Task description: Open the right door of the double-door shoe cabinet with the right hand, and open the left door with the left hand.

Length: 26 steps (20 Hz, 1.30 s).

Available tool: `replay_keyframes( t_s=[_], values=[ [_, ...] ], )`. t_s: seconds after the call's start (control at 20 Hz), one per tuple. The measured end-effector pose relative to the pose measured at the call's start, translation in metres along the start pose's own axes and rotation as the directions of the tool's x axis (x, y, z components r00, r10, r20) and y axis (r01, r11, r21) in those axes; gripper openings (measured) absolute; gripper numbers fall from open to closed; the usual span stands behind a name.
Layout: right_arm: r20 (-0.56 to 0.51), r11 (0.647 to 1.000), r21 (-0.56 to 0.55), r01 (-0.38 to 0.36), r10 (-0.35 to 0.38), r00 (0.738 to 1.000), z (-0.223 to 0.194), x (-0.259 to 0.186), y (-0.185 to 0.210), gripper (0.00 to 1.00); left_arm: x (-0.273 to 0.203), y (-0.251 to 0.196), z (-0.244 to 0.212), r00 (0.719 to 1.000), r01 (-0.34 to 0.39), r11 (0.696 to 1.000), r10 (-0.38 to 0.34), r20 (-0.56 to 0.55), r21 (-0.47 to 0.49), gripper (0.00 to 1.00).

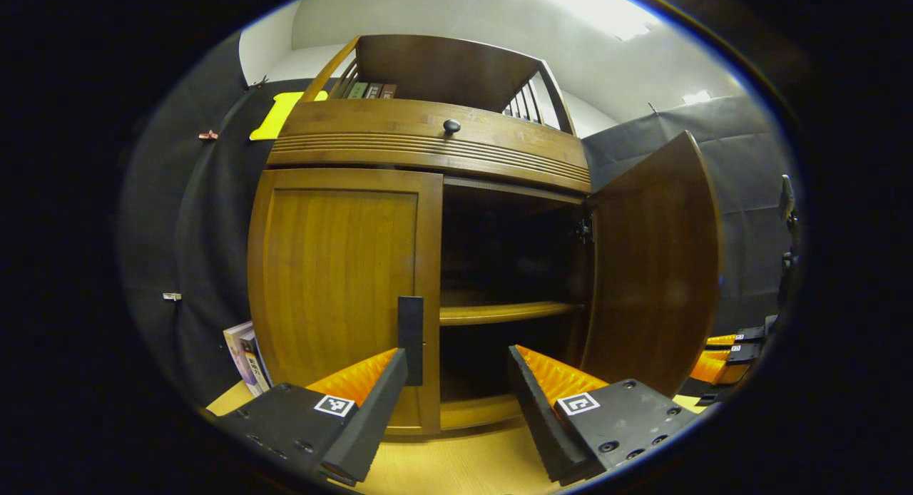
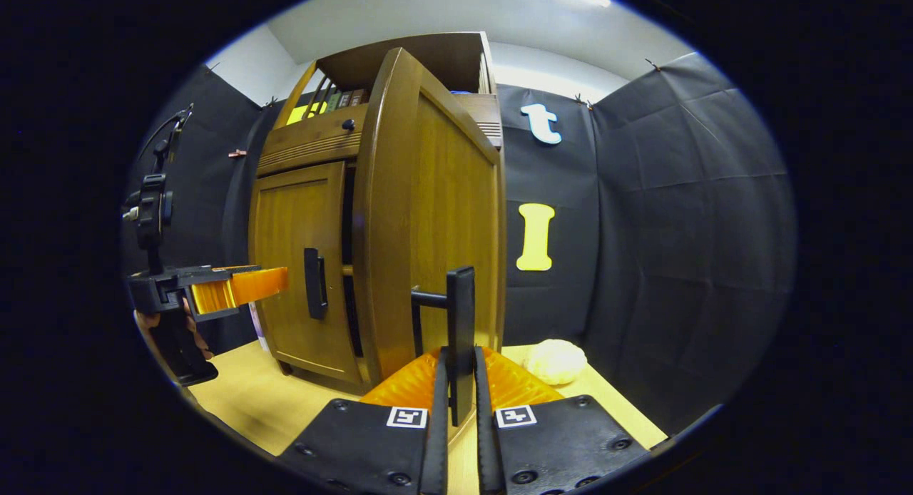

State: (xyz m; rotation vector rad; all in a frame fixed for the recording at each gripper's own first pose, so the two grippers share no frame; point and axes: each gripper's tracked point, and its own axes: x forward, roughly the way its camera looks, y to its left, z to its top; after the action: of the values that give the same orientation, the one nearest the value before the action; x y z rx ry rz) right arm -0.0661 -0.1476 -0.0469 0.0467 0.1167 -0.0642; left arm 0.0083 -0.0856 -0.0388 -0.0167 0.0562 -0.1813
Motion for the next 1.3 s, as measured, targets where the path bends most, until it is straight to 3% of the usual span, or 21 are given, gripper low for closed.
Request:
replay_keyframes(
  t_s=[0.05, 0.15, 0.2, 0.25, 0.7, 0.85, 1.0, 1.3],
  values=[
    [-0.001, 1.000, 0.002, 0.015, -0.015, 1.000, 0.000, 0.000, -0.008, 0.25, 0.002, -0.003, 0.000, 1.000, 0.000, 1.000, 0.000, 0.000, -0.004, 0.87],
    [-0.006, 0.999, 0.002, 0.042, -0.042, 0.999, 0.001, -0.001, -0.028, 0.18, 0.008, -0.007, 0.000, 1.000, -0.006, 1.000, 0.006, -0.001, 0.002, 0.87],
    [-0.003, 0.999, 0.004, 0.045, -0.045, 0.999, 0.002, -0.006, -0.036, 0.05, 0.010, -0.008, 0.001, 1.000, -0.013, 1.000, 0.013, 0.002, 0.009, 0.87],
    [-0.002, 0.999, 0.009, 0.043, -0.043, 0.999, 0.003, -0.008, -0.042, 0.15, 0.012, -0.008, 0.002, 1.000, -0.020, 1.000, 0.020, 0.007, 0.014, 0.87],
    [0.007, 0.995, -0.001, 0.102, -0.102, 0.995, 0.005, -0.027, -0.109, 0.15, 0.027, 0.017, -0.006, 0.989, -0.146, 0.989, 0.146, 0.010, -0.008, 0.87],
    [0.011, 0.997, 0.041, 0.058, -0.058, 0.998, 0.006, -0.038, -0.103, 0.15, 0.030, 0.030, -0.002, 0.985, -0.172, 0.985, 0.172, 0.024, 0.017, 0.87],
    [0.032, 0.998, 0.004, 0.064, -0.064, 0.997, 0.009, -0.043, -0.103, 0.15, 0.033, 0.044, -0.001, 0.980, -0.197, 0.980, 0.196, 0.040, 0.029, 0.87],
    [0.104, 1.000, 0.013, 0.007, -0.008, 0.995, 0.027, -0.066, -0.075, 0.15, 0.055, 0.060, -0.010, 0.982, -0.186, 0.982, 0.185, 0.024, 0.038, 0.87]
  ],
)
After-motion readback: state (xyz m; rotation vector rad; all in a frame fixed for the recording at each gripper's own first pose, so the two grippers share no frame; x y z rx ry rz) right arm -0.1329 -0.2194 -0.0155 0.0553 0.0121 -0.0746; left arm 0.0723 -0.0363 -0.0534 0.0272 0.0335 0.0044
